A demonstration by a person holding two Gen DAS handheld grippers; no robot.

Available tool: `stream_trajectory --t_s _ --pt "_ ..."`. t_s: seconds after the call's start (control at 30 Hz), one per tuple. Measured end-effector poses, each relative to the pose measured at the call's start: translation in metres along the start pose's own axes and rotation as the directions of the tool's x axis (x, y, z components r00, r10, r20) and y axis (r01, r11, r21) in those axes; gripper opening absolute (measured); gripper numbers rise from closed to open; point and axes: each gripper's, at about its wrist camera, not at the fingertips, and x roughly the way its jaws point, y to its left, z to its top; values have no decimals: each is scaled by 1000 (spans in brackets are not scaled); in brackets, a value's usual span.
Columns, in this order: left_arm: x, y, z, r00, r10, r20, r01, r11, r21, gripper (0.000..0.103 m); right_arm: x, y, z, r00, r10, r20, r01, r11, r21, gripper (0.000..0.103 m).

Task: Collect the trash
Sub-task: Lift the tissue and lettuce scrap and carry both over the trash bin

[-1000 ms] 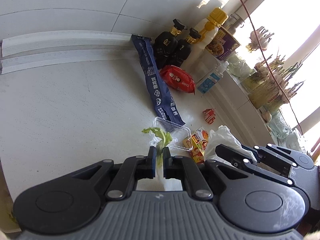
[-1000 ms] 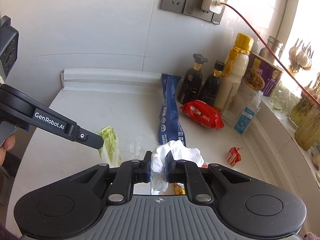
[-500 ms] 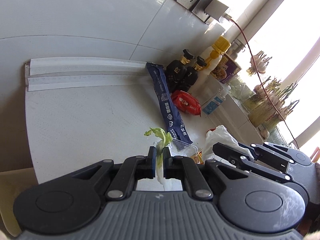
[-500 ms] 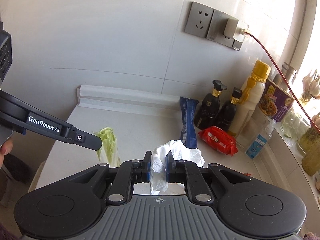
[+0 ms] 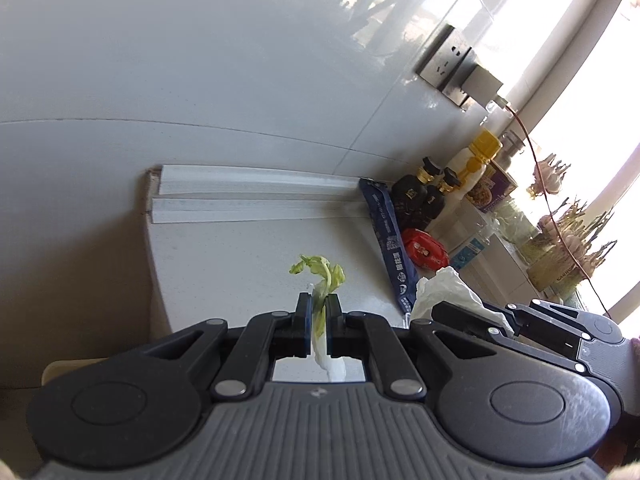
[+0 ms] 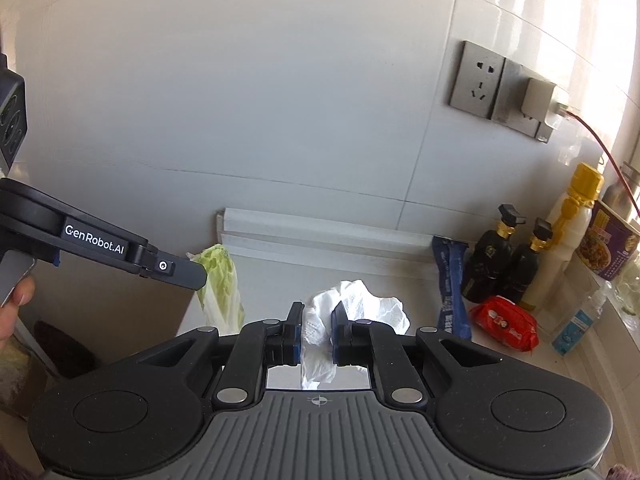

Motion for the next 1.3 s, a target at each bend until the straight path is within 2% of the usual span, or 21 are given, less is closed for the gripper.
stream_trajectory --t_s 0.27,0.53,0.73,1.0,1.13,1.3 --pt "-27 33 2 995 87 48 -87 996 -4 6 20 39 9 995 101 7 -101 995 21 11" --pt "-39 69 -13 976 210 51 -211 977 24 6 43 83 15 977 212 -14 -211 976 46 11" --pt "-38 103 -24 957 289 12 -289 957 7 6 64 122 12 954 292 -65 -290 956 32 11" --pt "-29 146 -42 934 352 -64 -355 933 -50 6 96 155 -5 913 372 -169 -367 928 61 11" --pt "-20 158 -51 925 365 -103 -371 927 -51 6 113 165 -15 891 392 -228 -383 920 83 11" --pt "-3 170 -63 916 368 -161 -380 924 -47 6 137 178 -28 871 379 -312 -376 924 72 11"
